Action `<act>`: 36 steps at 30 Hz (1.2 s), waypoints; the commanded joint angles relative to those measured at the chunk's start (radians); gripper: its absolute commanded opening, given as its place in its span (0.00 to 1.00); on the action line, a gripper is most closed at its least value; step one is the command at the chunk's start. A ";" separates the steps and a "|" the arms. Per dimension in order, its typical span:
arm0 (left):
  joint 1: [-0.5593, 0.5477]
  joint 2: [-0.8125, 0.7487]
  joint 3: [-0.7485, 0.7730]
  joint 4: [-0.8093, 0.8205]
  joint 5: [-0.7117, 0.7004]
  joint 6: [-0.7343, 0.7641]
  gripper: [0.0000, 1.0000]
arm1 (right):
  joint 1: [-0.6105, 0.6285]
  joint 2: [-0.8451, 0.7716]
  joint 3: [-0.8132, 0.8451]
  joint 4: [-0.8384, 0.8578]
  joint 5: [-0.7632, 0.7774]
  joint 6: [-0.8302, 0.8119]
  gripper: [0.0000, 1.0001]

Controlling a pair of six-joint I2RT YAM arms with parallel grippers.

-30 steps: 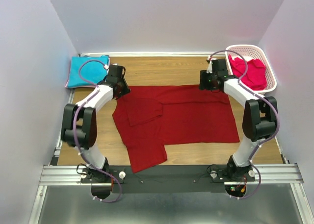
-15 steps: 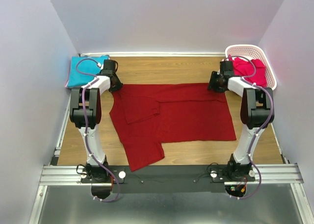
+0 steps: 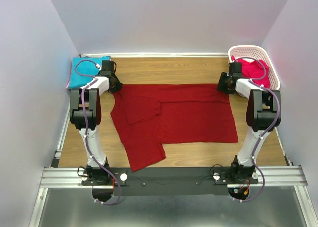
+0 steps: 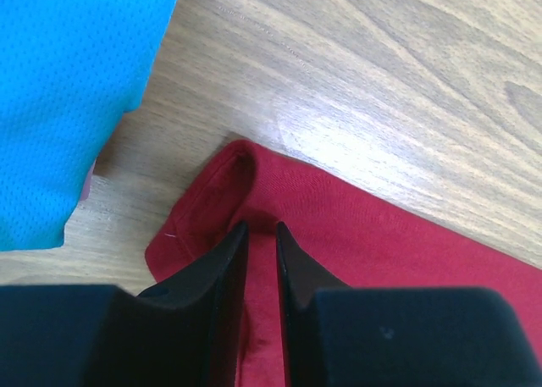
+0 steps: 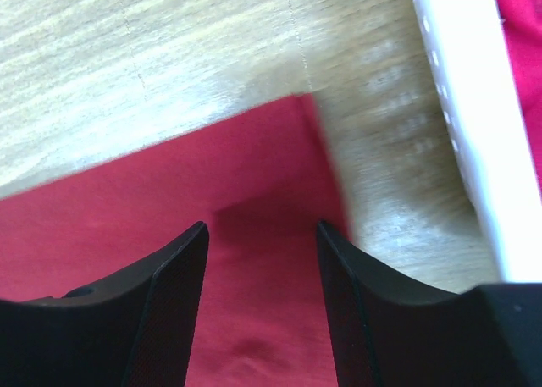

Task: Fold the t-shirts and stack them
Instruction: Fold the tshirt

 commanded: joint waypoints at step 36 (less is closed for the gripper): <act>0.015 0.096 0.134 -0.090 0.000 0.040 0.31 | -0.038 -0.066 -0.102 -0.025 0.036 -0.035 0.30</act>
